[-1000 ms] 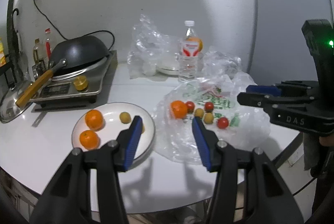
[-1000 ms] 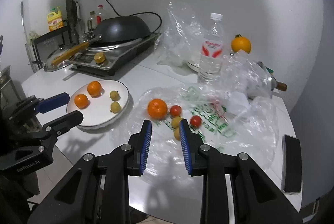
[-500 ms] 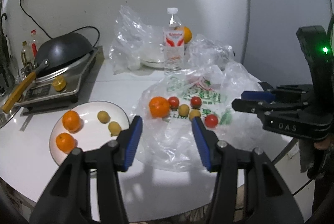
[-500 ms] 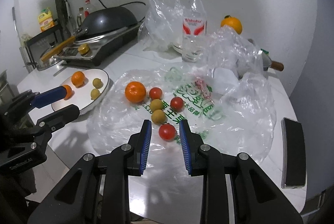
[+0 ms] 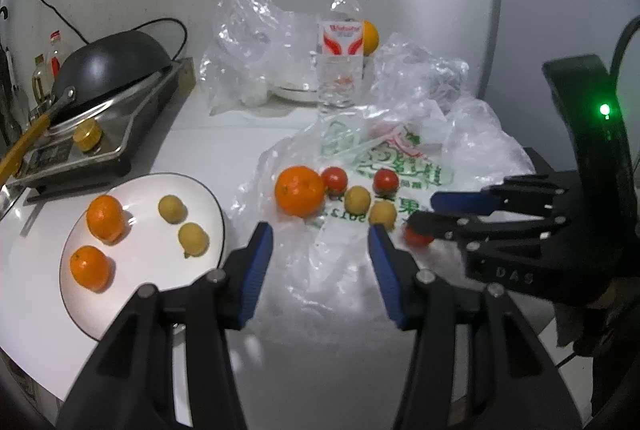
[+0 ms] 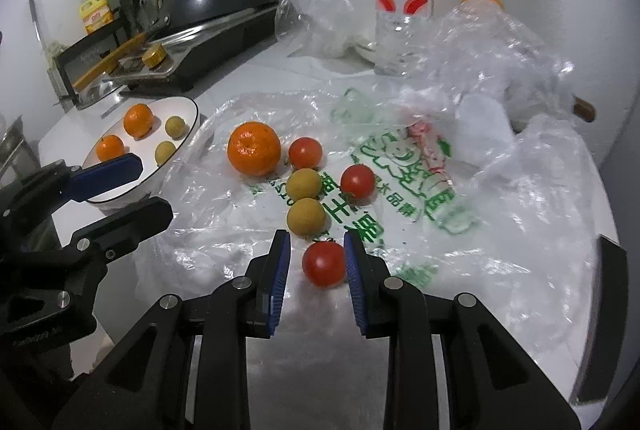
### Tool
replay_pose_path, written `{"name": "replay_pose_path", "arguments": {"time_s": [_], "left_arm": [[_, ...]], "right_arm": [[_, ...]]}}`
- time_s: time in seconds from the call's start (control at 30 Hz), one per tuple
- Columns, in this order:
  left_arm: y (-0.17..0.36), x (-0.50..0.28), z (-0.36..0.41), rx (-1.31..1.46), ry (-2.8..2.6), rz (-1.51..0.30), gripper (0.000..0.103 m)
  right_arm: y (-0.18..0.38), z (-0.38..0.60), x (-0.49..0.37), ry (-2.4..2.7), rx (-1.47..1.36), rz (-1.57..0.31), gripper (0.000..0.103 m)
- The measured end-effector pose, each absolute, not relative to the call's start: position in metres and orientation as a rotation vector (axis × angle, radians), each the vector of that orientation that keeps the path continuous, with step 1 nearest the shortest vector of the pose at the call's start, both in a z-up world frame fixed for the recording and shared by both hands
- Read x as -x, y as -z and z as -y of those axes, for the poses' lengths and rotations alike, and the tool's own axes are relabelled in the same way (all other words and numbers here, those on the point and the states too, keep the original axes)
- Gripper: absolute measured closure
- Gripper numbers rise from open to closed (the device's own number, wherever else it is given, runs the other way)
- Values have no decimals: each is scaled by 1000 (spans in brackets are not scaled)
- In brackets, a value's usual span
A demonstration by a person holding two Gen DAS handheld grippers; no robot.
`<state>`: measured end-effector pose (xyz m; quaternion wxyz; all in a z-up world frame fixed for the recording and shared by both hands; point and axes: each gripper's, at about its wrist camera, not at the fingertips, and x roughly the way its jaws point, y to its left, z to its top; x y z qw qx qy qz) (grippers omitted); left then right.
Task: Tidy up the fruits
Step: 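Close the right gripper on a red tomato on the bag, then close the left gripper on a small yellow fruit while the right gripper lifts the tomato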
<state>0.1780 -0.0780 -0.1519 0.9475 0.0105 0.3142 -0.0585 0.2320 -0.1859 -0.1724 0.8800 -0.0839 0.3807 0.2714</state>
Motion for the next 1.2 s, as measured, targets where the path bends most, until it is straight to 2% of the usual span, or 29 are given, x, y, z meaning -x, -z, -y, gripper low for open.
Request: {"name": "replay_pose_path", "arguments": {"time_s": [0.53,1.2], "left_arm": [[162,-196,102,-52,116,-698,52],[176,-236,143,-126,131,-770,53]], "right_arm": [[190,197,-241,-606,197,-850,74],[162,250,-255,-656,107,-766,74]]}}
